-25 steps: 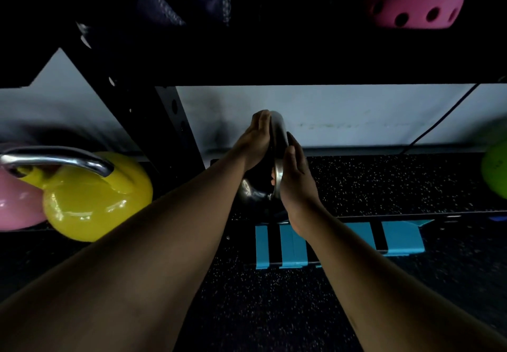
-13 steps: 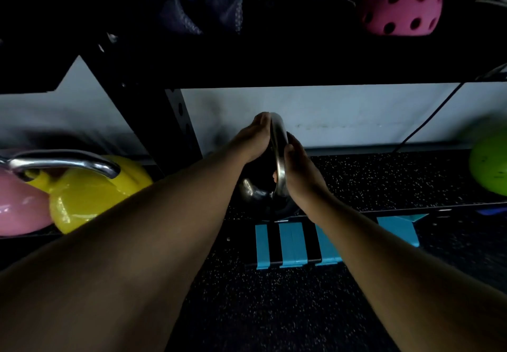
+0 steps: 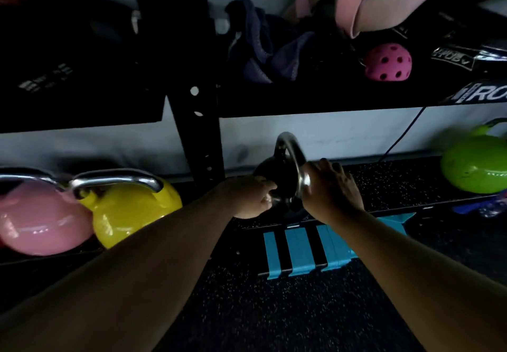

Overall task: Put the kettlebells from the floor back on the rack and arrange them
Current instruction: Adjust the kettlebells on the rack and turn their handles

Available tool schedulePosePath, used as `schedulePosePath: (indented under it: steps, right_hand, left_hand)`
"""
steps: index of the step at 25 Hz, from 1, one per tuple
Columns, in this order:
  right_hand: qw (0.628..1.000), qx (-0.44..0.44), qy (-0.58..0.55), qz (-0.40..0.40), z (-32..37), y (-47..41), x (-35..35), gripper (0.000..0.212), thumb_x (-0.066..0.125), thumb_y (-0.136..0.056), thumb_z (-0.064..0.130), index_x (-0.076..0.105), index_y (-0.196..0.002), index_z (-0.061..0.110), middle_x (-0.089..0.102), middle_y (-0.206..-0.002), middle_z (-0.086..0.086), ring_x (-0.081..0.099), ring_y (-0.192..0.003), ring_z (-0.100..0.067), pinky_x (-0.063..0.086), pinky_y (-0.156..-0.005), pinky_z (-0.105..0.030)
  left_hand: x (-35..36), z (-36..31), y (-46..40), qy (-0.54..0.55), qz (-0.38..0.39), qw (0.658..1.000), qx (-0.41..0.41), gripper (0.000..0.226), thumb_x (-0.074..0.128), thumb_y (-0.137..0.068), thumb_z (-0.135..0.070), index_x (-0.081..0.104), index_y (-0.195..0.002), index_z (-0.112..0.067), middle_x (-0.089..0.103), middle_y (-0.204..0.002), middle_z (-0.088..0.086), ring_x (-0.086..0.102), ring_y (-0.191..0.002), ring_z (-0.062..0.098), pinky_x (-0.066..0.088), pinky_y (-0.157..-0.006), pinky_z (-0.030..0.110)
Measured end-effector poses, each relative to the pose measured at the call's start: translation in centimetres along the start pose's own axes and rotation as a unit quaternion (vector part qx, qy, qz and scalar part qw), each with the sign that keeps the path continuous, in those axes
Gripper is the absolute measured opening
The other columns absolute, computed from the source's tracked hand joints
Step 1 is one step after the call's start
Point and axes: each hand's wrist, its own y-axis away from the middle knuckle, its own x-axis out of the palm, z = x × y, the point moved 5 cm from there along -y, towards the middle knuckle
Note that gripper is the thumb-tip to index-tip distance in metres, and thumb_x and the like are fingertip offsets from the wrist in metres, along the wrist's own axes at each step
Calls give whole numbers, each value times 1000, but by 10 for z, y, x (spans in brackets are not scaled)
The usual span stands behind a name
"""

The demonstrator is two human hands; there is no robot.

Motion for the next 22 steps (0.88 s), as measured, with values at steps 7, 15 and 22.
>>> schedulePosePath:
  steps: [7,15,22]
  right_hand:
    - [997,-60,-49,11,89,29,1,34,50,-84,36,55,-117,26,50,-133,-7,47,-124,-35,46,-95,-48]
    - [986,-146,-82,18,251,2,20,31,49,-88,36,56,-117,24,56,-118,-9,50,-114,-35,47,-91,-44]
    - [988,-100,-102,56,338,-40,56,36,44,-95,48,50,-119,21,49,-119,-12,47,-110,-37,45,-87,-46]
  left_hand:
    - [-10,52,89,-53,-88,995,14,33,50,-93,-34,59,-123,-24,57,-130,0,52,-123,23,41,-102,36]
    - [-24,196,186,-142,-220,965,-35,41,52,-85,-32,54,-126,-27,54,-131,0,50,-118,27,43,-92,43]
    - [-20,287,221,22,-264,960,-93,42,32,-95,-47,49,-128,-27,58,-122,7,57,-112,31,49,-88,44]
